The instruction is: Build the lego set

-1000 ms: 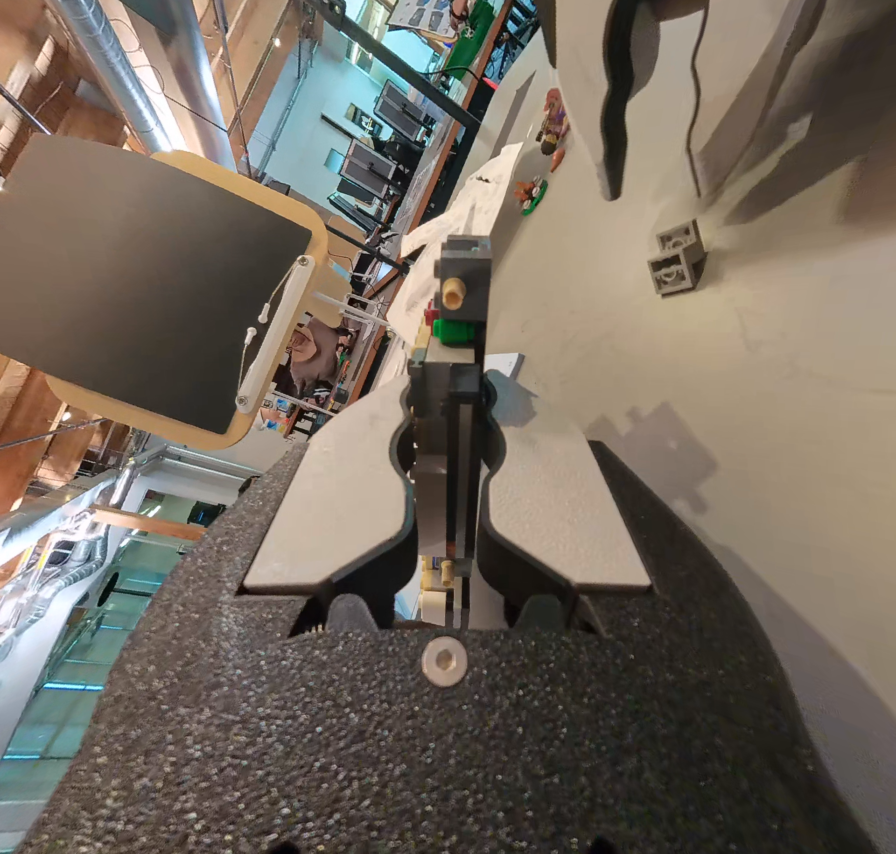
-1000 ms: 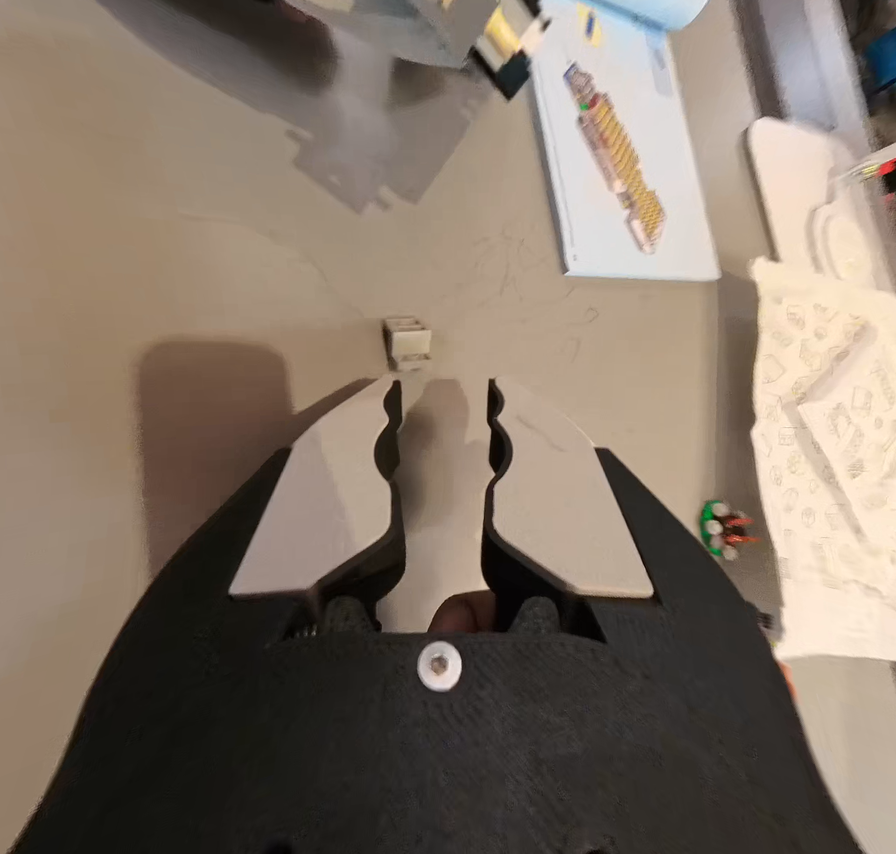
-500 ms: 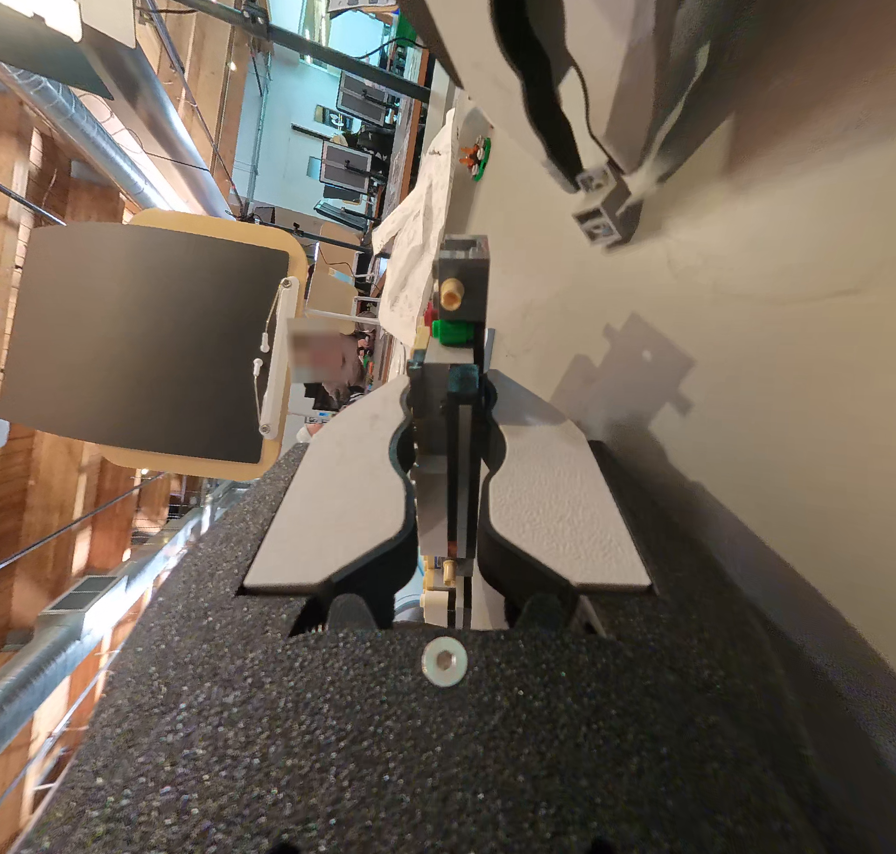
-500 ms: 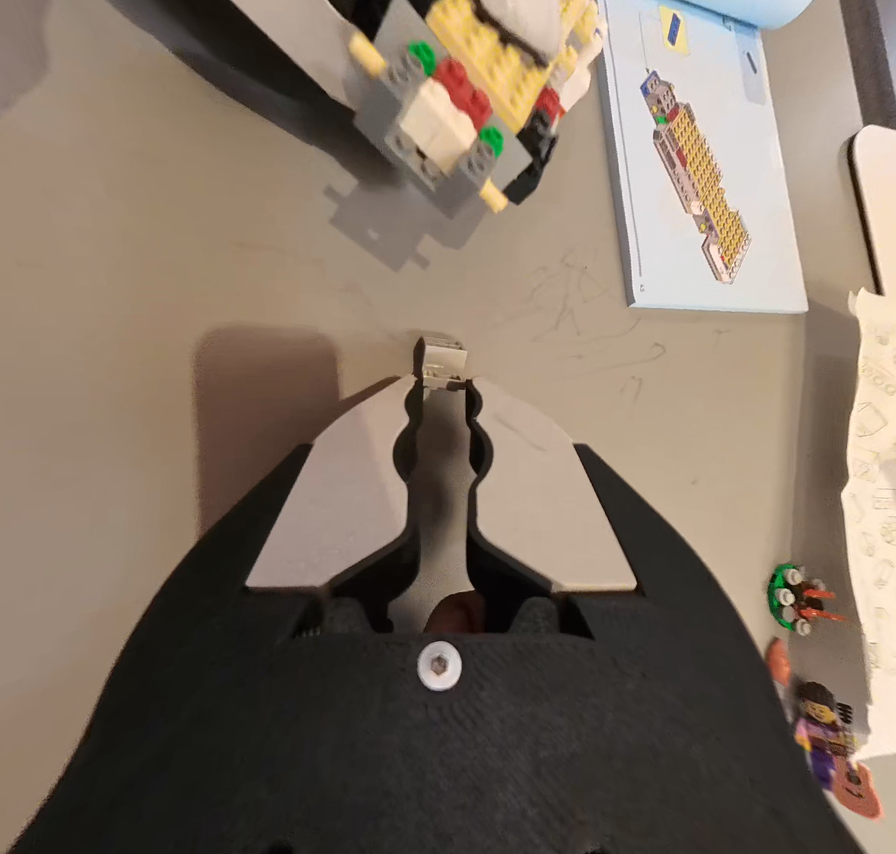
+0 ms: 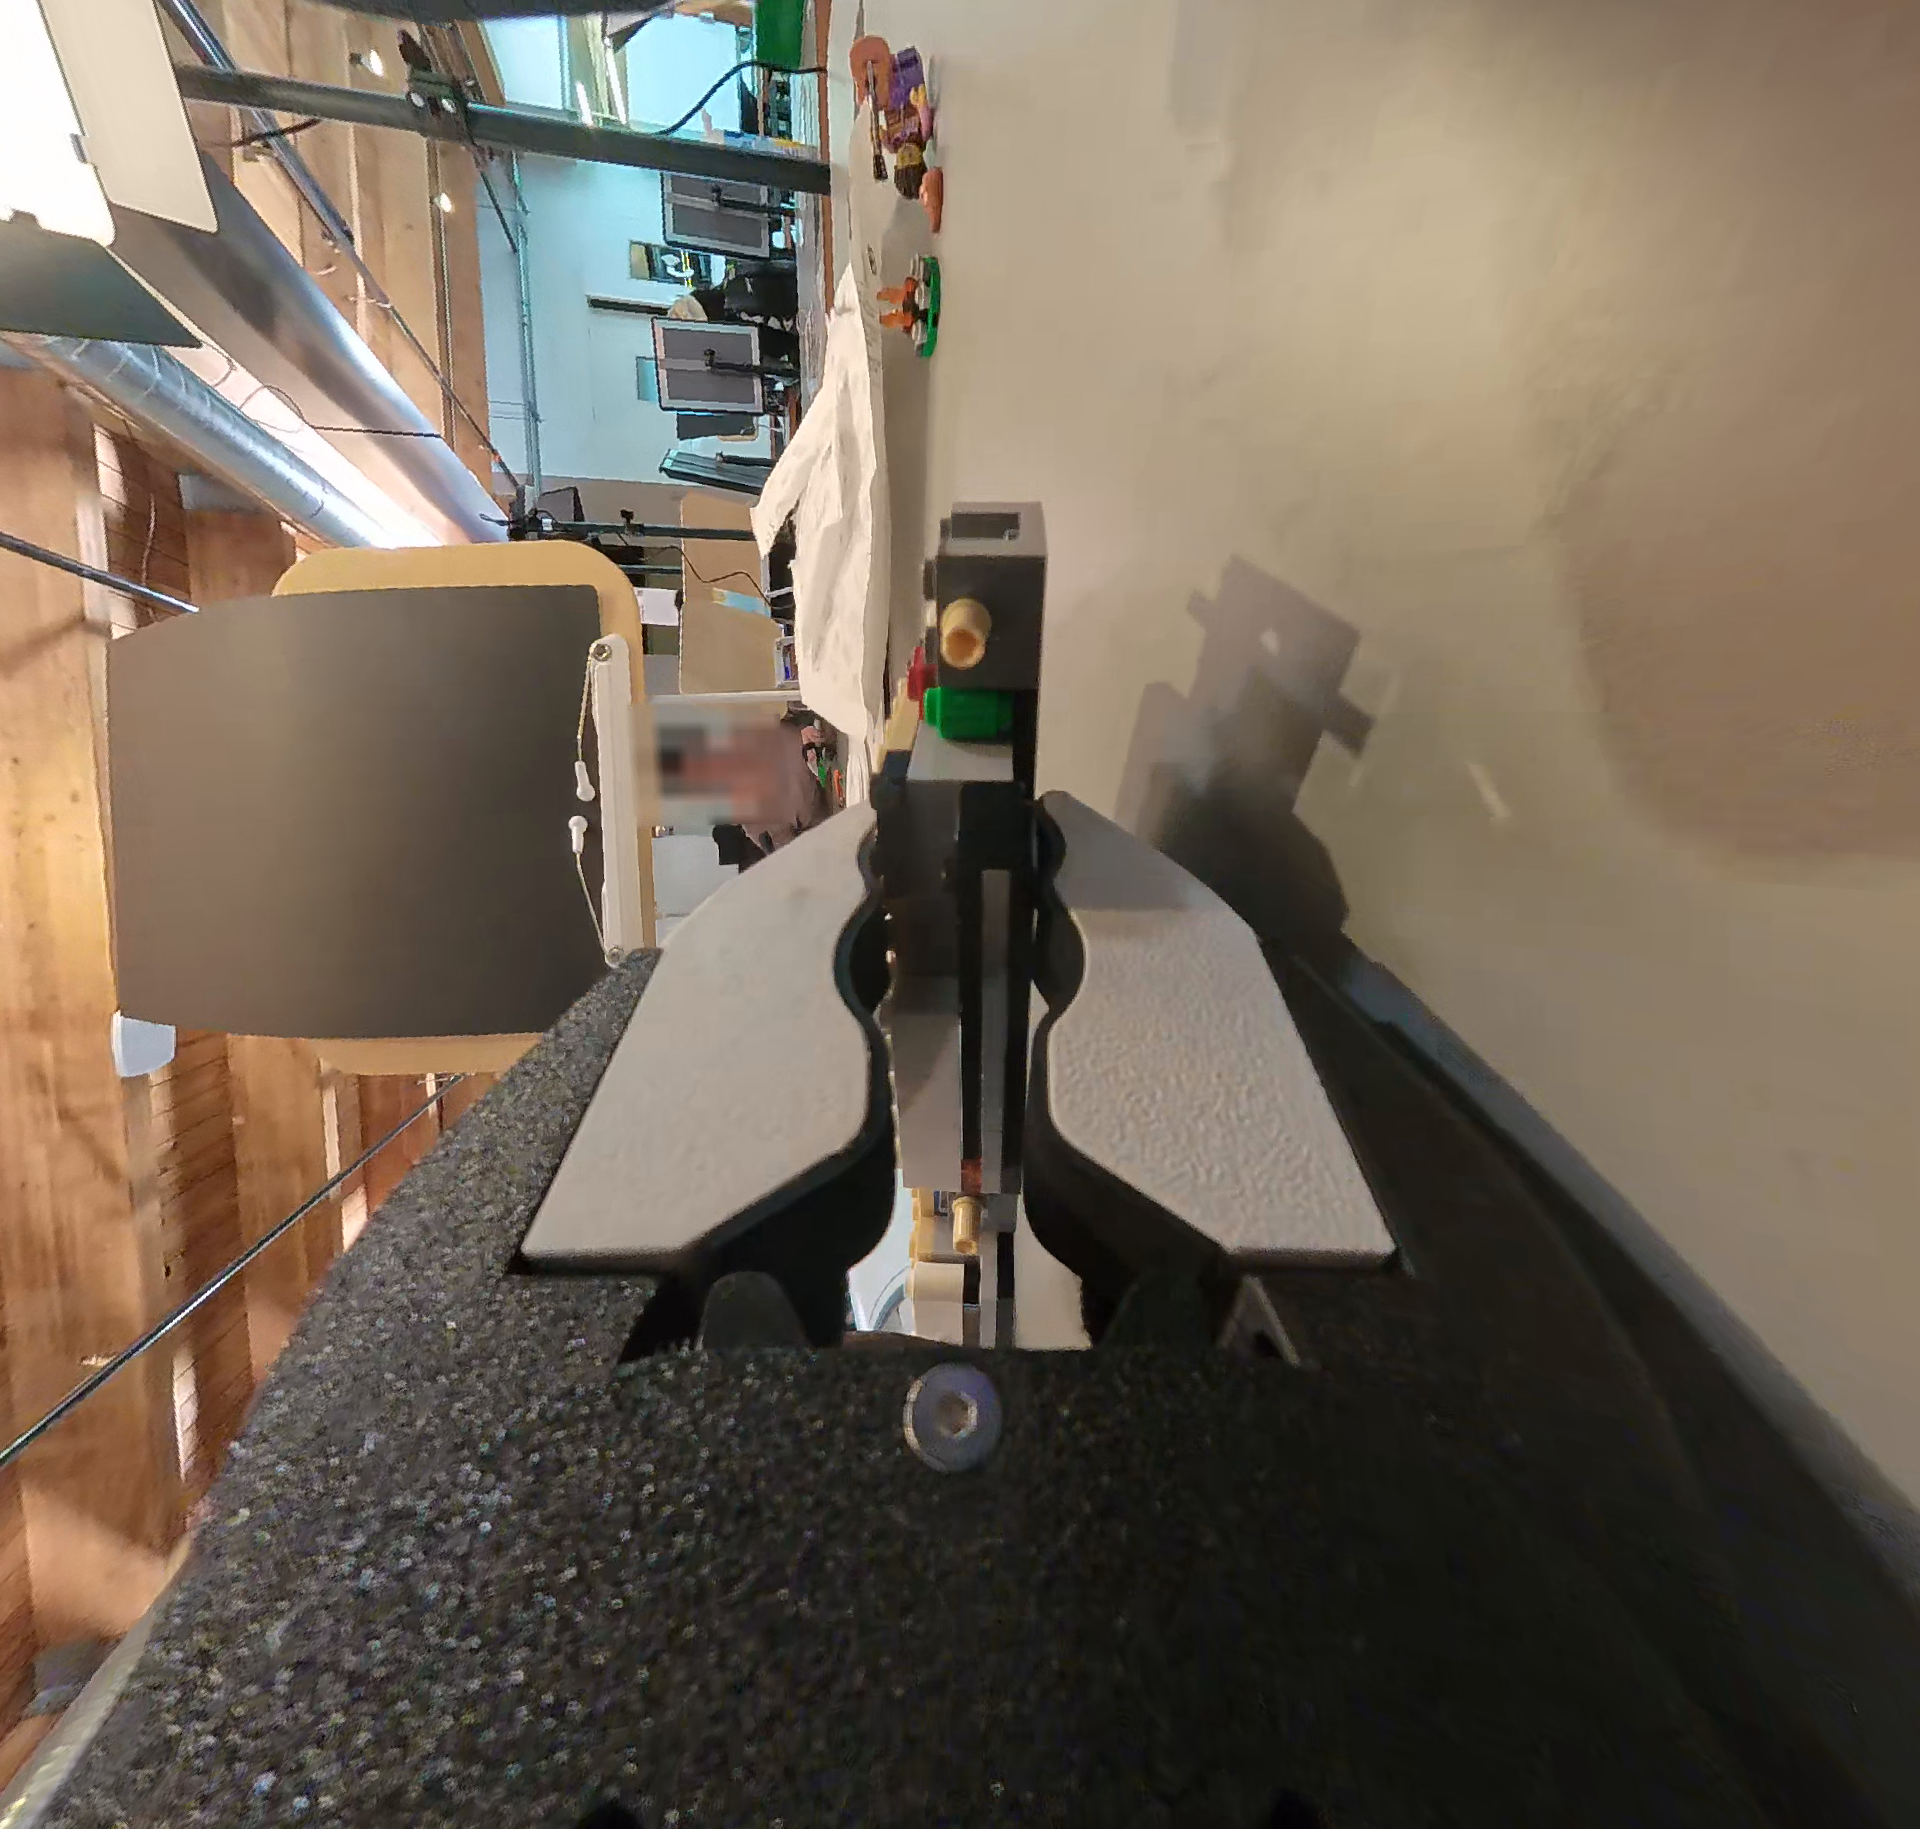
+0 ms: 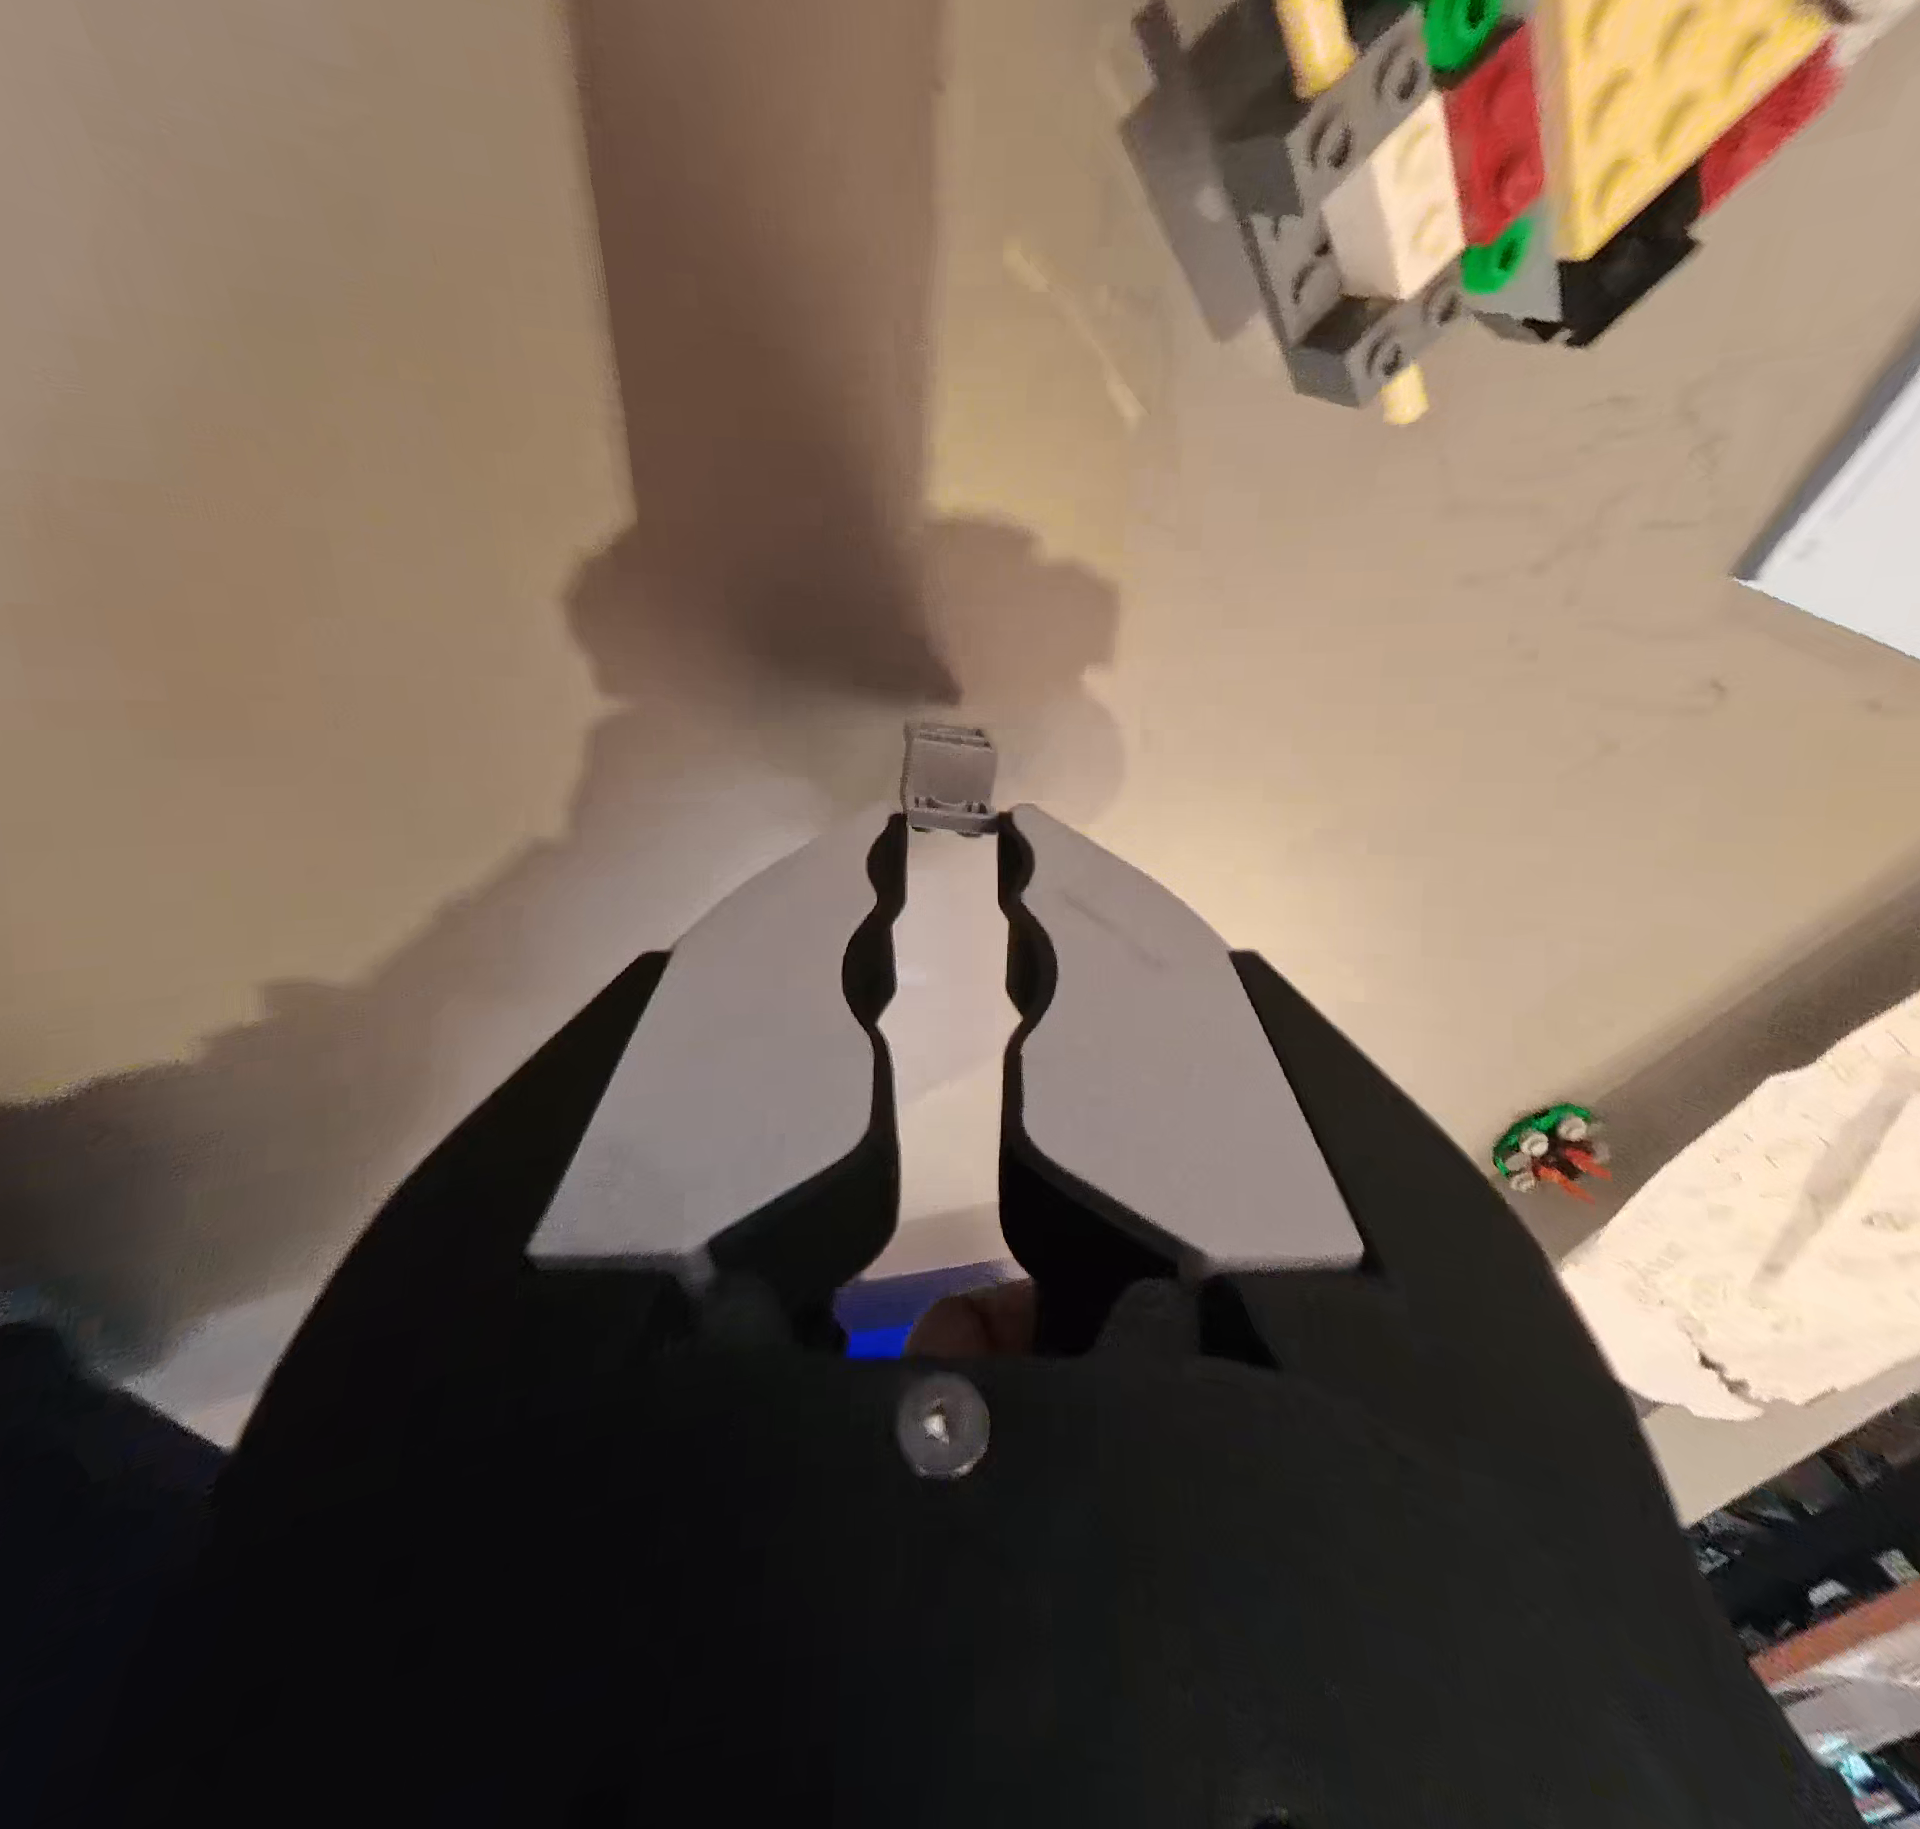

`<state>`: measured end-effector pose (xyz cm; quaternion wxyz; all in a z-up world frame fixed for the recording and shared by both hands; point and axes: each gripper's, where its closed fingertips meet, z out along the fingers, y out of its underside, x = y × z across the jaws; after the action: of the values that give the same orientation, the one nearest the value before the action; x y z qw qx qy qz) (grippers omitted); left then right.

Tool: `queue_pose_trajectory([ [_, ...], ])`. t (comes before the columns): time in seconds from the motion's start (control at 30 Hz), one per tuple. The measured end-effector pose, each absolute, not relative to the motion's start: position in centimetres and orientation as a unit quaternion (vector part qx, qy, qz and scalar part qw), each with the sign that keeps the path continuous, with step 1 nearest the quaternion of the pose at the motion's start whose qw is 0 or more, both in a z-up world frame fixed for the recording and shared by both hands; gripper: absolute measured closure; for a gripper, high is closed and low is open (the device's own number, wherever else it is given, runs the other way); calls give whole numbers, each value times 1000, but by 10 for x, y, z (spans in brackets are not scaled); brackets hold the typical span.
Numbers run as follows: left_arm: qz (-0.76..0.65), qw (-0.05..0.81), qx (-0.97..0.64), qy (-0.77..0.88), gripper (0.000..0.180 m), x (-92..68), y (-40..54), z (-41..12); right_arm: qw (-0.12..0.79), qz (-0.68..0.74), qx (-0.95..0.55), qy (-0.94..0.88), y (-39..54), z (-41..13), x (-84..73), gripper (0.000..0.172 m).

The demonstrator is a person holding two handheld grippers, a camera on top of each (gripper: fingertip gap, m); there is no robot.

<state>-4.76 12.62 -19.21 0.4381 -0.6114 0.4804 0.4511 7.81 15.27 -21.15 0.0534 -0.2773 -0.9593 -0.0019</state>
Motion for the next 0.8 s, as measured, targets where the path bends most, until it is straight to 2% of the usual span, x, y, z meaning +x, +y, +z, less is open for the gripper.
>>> queue_pose_trajectory([
  [0.17, 421, 456, -630, 468, 156, -49, 123, -192, 32, 39, -287, -957, 129, -221, 50, 155],
  [0.33, 418, 451, -634, 469, 156, -51, 124, -194, 71, 106, -302, -945, 120, -218, 31, 145],
  [0.47, 408, 453, -638, 470, 156, -50, 126, -196, 104, 187, -306, -928, 114, -212, 31, 145],
  [0.6, 406, 448, -649, 462, 156, -53, 126, -197, 141, 237, -383, -882, 120, -224, 17, 141],
  [0.77, 407, 446, -658, 450, 156, -63, 127, -194, 162, 263, -394, -866, 107, -230, 9, 141],
  [0.8, 409, 444, -658, 450, 156, -64, 127, -194, 173, 265, -399, -860, 108, -228, 4, 146],
])
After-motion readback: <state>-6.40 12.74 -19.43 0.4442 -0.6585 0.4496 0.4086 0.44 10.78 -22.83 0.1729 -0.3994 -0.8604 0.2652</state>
